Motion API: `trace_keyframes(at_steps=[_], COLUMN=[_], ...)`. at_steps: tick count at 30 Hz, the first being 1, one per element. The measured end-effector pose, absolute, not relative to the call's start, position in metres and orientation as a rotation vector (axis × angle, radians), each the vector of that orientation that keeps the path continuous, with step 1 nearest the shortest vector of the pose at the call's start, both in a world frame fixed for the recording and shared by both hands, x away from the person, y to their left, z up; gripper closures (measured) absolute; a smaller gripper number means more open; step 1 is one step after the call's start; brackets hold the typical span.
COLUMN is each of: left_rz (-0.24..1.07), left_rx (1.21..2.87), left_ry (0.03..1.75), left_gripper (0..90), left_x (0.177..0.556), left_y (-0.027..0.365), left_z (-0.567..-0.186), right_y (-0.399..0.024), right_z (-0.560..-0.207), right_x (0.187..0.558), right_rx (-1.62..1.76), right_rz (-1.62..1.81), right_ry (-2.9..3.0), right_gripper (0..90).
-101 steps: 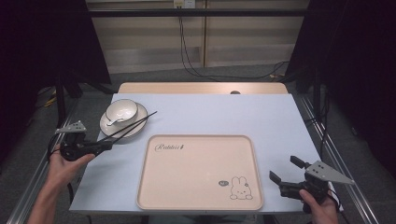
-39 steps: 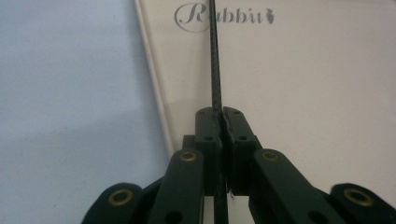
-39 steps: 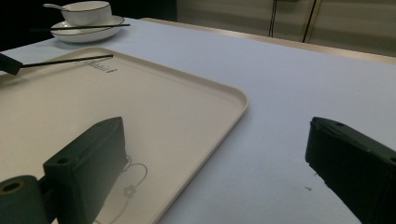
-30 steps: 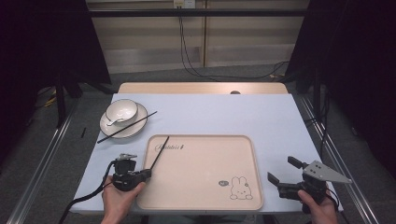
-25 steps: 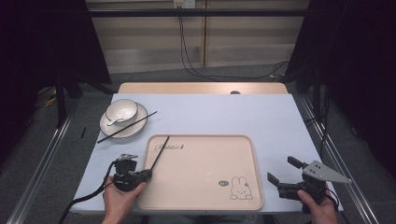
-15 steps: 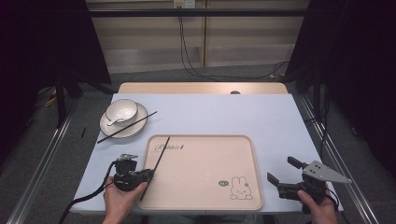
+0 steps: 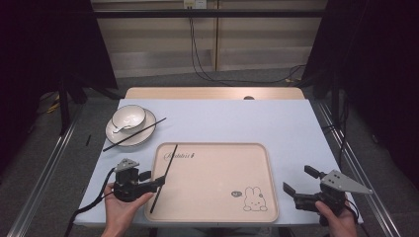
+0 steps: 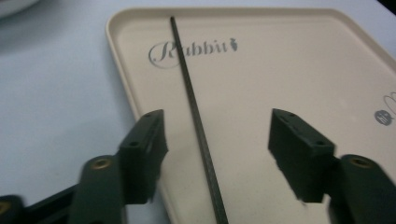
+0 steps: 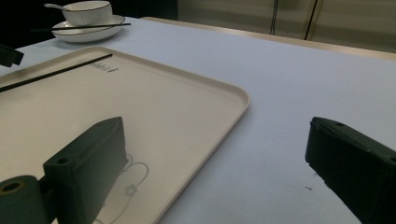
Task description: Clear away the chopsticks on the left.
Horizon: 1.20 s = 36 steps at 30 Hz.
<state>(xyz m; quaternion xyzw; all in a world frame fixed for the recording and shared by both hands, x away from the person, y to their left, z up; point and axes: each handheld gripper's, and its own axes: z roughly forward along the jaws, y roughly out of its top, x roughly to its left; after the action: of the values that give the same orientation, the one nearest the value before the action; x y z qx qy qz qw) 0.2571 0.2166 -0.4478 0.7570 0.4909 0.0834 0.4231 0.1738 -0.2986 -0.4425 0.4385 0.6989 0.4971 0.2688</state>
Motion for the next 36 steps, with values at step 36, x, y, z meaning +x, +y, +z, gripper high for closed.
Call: trace_keyframes(at_steps=[36], left_rz=[0.269], left_rx=[1.887], left_ry=[0.859], left_gripper=[3.9], left_x=[0.325], left_y=[0.319], left_z=[-0.433], right_y=[-0.302], right_z=[-0.441], right_x=[0.173], right_rx=[1.169], right_rz=[1.385], right_ry=[1.855], right_gripper=[4.2])
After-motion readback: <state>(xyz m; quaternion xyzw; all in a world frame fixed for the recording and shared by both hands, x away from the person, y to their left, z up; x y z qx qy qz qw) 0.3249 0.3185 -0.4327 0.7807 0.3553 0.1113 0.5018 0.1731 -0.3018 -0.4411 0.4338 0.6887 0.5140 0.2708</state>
